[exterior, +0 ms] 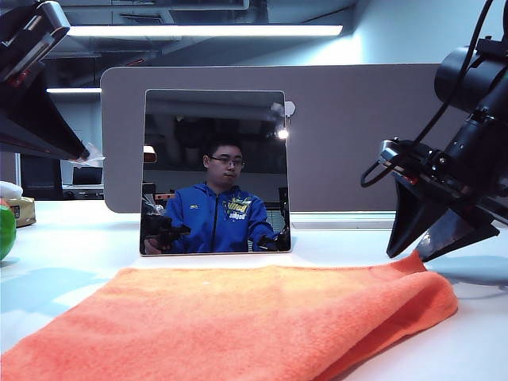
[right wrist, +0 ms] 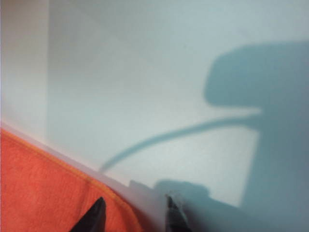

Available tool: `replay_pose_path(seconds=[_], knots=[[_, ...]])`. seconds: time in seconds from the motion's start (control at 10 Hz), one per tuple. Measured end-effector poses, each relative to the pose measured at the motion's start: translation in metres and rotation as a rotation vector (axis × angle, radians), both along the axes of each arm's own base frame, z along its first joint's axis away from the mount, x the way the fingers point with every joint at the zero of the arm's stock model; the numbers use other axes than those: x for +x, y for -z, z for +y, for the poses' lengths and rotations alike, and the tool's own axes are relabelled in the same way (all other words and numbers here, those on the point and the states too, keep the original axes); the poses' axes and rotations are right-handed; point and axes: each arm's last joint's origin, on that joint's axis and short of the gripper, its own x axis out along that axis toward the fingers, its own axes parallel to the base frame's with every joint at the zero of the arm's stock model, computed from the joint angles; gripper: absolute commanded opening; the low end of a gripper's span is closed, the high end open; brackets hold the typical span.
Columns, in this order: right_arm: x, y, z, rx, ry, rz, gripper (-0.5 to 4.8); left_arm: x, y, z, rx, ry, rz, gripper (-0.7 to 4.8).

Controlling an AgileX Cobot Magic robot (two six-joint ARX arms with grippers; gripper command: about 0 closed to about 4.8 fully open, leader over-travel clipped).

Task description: Pick up the cloth from the table and use it to cover the mirror.

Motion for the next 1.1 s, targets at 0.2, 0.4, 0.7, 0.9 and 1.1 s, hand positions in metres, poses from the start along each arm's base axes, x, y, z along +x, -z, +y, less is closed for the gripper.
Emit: replay_pose_path(seconds=[0.2, 0.4, 0.7, 0.9, 1.1], knots=[[-0.0006, 0.0012, 0.0003, 0.013, -0.008, 0.016, 1.58, -0.0009, 0.0015, 0.0002, 0.005, 0.000, 0.018, -0.06], [-0.0018, 0.0052, 0.0006, 0.016, -0.012, 0.052, 1.58, -0.0010, 0.0017, 0.0002, 0.005, 0.000, 0.020, -0.06], [-0.0021, 0.0053, 0.0007, 0.018, -0.015, 0.059, 1.58, -0.0010, 0.0017, 0.0003, 0.005, 0.000, 0.021, -0.06], [-0.0021, 0.0053, 0.0007, 0.018, -0.015, 0.060, 1.58, -0.0011, 0.0018, 0.0003, 0.005, 0.000, 0.021, -0.06], [-0.0025, 0.0054, 0.0006, 0.017, -0.015, 0.065, 1.58, -0.0010, 0.0017, 0.0003, 0.005, 0.000, 0.021, -0.06]])
